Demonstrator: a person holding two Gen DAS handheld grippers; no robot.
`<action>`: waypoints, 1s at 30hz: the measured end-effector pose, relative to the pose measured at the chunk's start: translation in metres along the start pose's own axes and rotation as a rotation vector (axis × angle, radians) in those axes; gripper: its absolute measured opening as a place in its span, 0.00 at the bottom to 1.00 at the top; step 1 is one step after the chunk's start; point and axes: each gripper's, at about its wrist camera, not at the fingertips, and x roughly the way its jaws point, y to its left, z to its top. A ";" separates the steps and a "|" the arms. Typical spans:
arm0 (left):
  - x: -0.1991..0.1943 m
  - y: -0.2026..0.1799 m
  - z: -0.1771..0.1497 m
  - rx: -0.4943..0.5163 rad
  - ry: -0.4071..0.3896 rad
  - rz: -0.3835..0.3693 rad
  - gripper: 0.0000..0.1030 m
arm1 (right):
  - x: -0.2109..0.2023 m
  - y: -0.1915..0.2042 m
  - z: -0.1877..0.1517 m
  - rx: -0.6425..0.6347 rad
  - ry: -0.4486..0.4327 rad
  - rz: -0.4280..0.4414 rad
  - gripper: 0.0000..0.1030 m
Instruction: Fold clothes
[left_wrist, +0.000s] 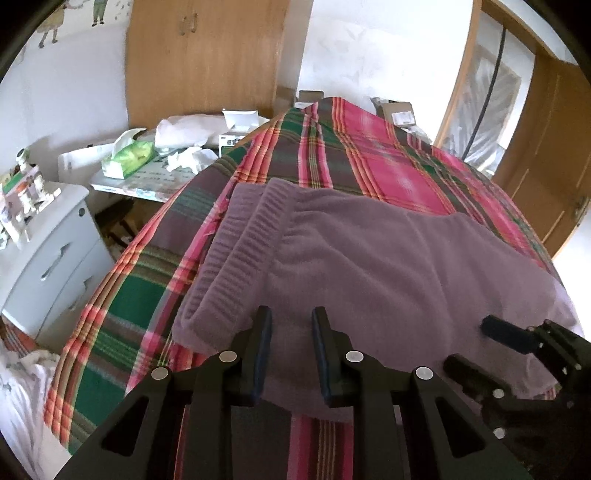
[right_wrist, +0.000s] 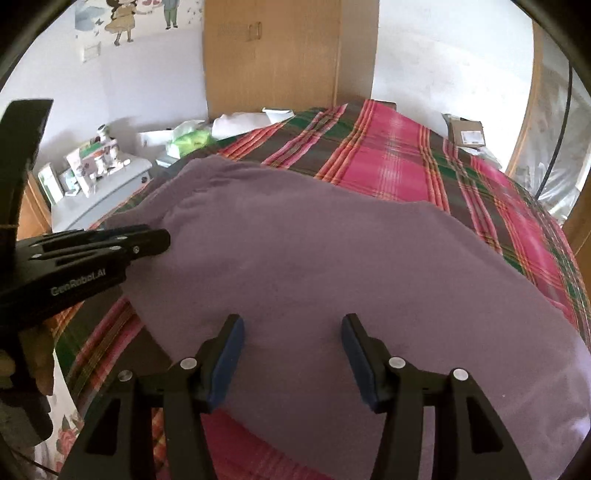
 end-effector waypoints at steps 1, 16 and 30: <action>-0.001 0.001 -0.001 -0.003 -0.001 -0.003 0.22 | 0.001 0.002 -0.001 -0.003 -0.002 -0.008 0.54; -0.004 0.005 0.003 0.000 0.003 0.004 0.22 | 0.004 0.027 0.008 -0.060 -0.019 0.166 0.54; -0.012 0.005 0.002 0.010 -0.016 0.013 0.22 | 0.007 0.055 0.011 -0.171 -0.022 0.202 0.55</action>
